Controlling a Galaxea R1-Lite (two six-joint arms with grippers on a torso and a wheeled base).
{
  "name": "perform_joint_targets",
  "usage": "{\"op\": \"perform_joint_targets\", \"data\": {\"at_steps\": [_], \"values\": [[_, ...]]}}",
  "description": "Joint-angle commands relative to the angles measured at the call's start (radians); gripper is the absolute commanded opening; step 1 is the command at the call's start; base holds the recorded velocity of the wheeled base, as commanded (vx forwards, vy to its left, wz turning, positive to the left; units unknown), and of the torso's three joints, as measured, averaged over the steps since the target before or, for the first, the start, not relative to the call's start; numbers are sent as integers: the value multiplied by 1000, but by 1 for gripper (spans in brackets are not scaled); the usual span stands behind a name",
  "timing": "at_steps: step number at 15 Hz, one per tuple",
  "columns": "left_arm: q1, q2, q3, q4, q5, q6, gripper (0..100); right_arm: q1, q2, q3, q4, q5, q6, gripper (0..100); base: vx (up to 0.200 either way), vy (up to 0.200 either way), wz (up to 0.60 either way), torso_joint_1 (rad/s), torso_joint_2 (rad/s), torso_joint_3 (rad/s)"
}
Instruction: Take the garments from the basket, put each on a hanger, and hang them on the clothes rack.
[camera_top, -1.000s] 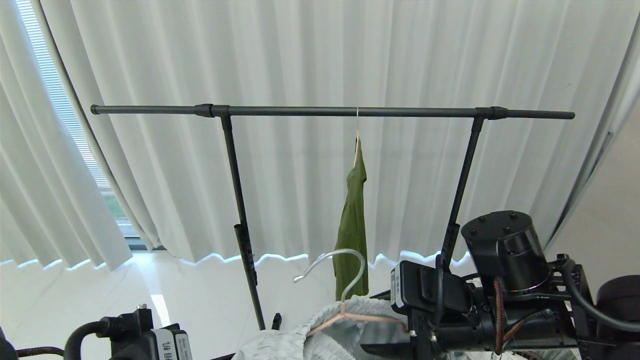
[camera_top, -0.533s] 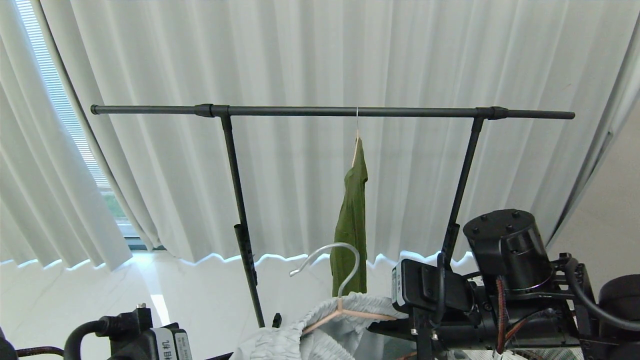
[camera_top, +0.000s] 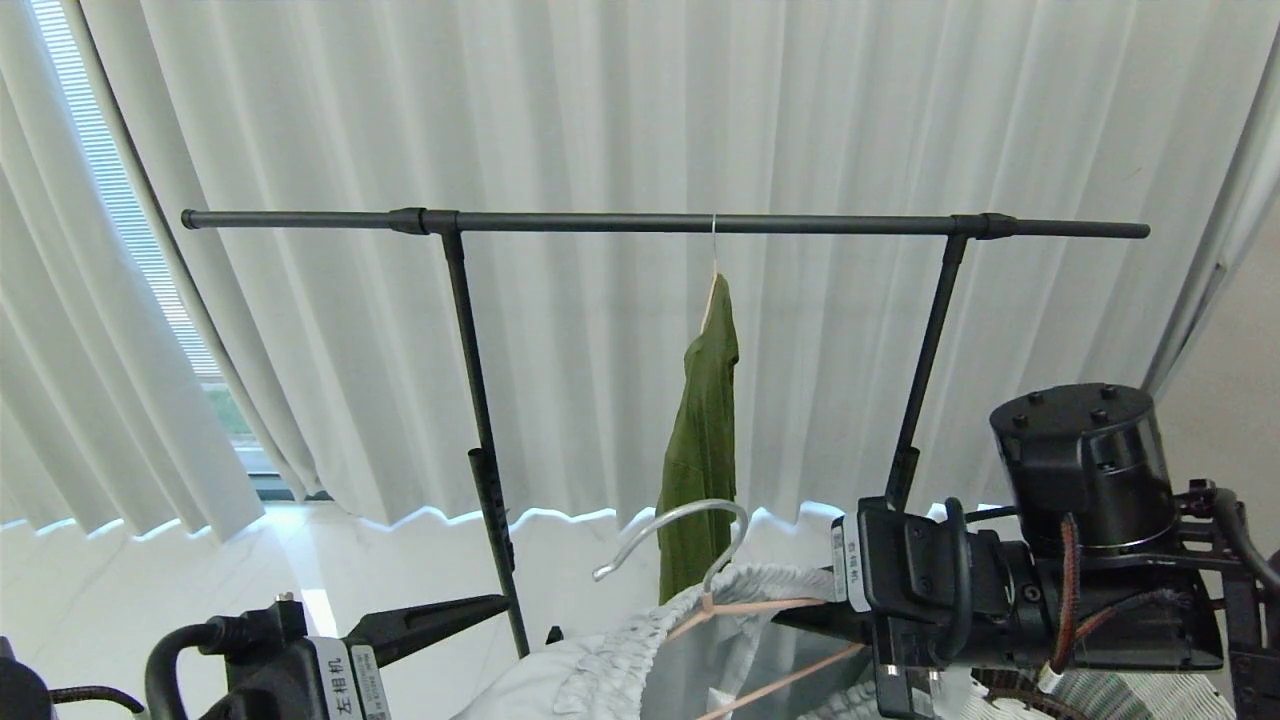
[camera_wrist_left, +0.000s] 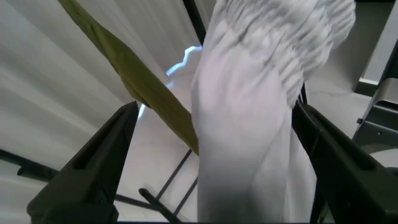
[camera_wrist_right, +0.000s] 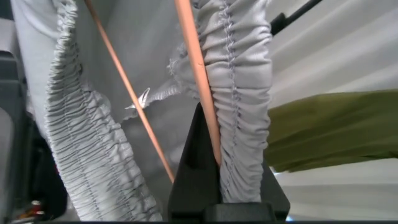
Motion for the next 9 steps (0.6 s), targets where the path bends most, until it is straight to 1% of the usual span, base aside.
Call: {"op": "perform_joint_targets", "data": {"at_steps": [1, 2, 3, 4, 5, 6, 7, 8, 9], "values": [[6, -1, 4, 0, 1, 0, 100, -34, -25, -6, 29, -3, -17, 0, 0, 0, 0, 0, 0, 0], [10, -4, 13, 0, 1, 0, 100, -65, -48, -35, 104, -7, -23, 0, 0, 0, 0, 0, 0, 0], [16, -5, 19, 0, 1, 0, 100, -75, -56, -52, 143, -7, -23, 0, 0, 0, 0, 0, 0, 0], [41, -5, 36, 0, 1, 0, 100, -112, -74, -107, 236, -16, -24, 0, 0, 0, 0, 0, 0, 0], [49, -7, 54, 0, 1, 0, 100, -138, -82, -141, 287, -16, -24, 0, 0, 0, 0, 0, 0, 0], [50, -7, 70, 0, 1, 1, 100, -151, -87, -158, 310, -16, -24, 0, 0, 0, 0, 0, 0, 0], [56, -15, 109, 0, 2, 4, 100, -169, -94, -185, 348, -16, -27, 0, 0, 0, 0, 0, 0, 0], [76, -22, 137, 0, 2, 4, 100, -174, -105, -201, 377, -16, -29, 0, 0, 0, 0, 0, 0, 0], [125, -21, 171, 0, 2, 4, 100, -172, -117, -211, 405, -15, -30, 0, 0, 0, 0, 0, 0, 0]]}}
